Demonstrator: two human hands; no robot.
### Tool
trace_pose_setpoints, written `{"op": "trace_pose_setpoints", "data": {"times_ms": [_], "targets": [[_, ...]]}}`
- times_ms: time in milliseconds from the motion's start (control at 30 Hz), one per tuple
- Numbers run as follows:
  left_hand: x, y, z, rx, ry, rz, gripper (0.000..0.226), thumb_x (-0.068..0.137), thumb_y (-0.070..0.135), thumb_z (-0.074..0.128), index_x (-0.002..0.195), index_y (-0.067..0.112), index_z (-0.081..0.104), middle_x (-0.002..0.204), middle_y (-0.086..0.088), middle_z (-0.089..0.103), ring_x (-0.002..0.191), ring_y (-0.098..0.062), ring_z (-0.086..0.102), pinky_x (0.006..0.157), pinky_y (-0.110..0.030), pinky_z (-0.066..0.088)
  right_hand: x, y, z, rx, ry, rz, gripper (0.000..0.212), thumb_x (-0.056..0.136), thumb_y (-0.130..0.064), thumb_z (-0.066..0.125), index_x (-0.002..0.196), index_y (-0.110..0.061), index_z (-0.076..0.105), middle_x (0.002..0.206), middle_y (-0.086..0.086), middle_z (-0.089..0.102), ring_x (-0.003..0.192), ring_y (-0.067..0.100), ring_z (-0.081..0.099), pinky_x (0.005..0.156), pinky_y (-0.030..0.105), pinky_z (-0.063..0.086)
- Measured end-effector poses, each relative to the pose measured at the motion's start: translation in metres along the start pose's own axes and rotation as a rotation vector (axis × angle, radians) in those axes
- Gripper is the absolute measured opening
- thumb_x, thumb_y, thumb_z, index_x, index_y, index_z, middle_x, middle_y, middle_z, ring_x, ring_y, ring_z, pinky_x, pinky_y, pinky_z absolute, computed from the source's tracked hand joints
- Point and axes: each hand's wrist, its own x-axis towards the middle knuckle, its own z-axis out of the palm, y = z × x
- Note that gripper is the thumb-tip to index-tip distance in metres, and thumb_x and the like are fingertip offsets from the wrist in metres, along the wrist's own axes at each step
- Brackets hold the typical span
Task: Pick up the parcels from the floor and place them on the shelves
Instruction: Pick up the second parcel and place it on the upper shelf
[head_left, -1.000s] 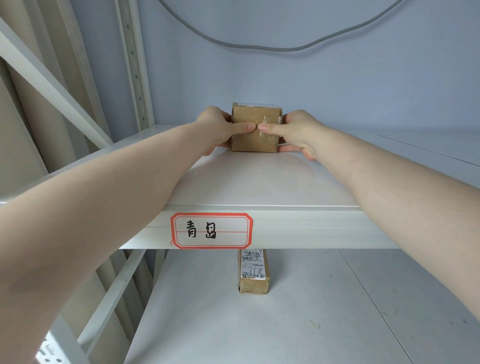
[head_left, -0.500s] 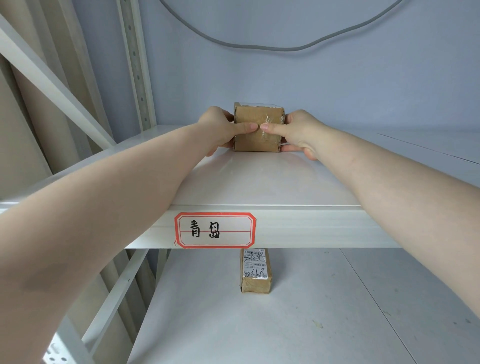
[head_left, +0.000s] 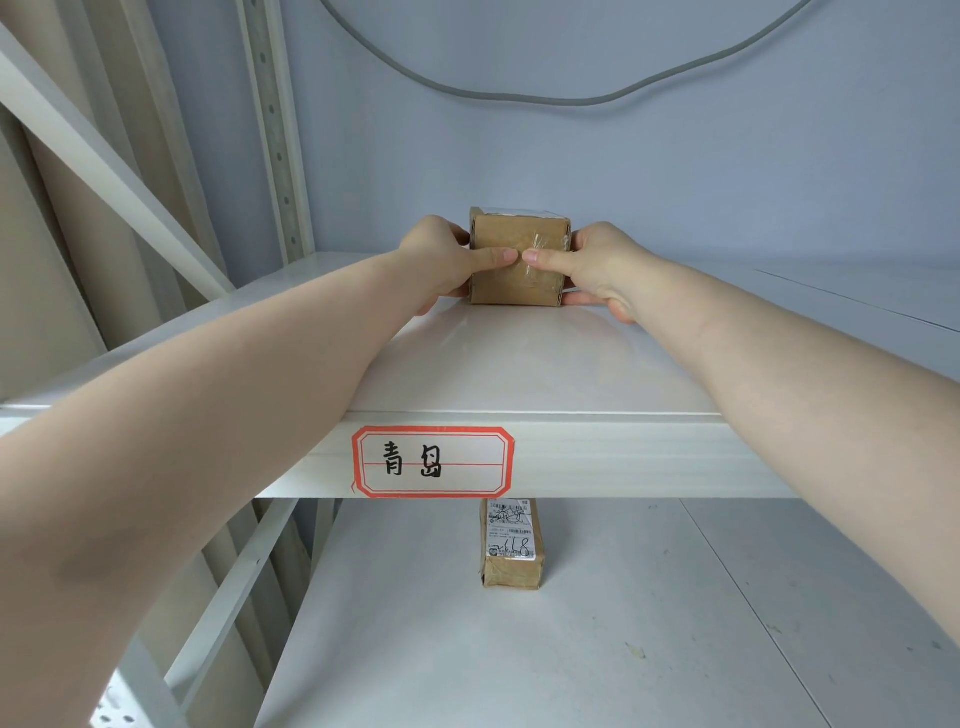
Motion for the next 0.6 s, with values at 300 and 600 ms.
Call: {"op": "trace_pose_setpoints", "data": {"times_ms": [300,600], "targets": [[0.007,-0.003,0.001,0.009,-0.003,0.015,0.077,0.077,0.047,0.081,0.137,0.008,0.056,0.122,-0.008,0.069,0.108,-0.028,0.071,0.101,-0.042,0.055,0.000,0.001,0.000,0.000,-0.003,-0.001,0.028,0.088,-0.021,0.070,0.111,-0.009,0.061,0.098,0.003,0.067,0.078,0.010,0.066,0.062,0.020,0.055],[0.013,-0.007,0.001,-0.017,-0.020,-0.001,0.095,0.074,0.049,0.082,0.149,0.008,0.042,0.127,-0.011,0.064,0.109,-0.027,0.070,0.100,-0.043,0.055,0.001,0.001,-0.002,-0.008,-0.018,0.002,0.016,0.088,-0.023,0.070,0.097,-0.015,0.060,0.085,-0.004,0.066,0.074,0.004,0.065,0.061,0.018,0.056]]}}
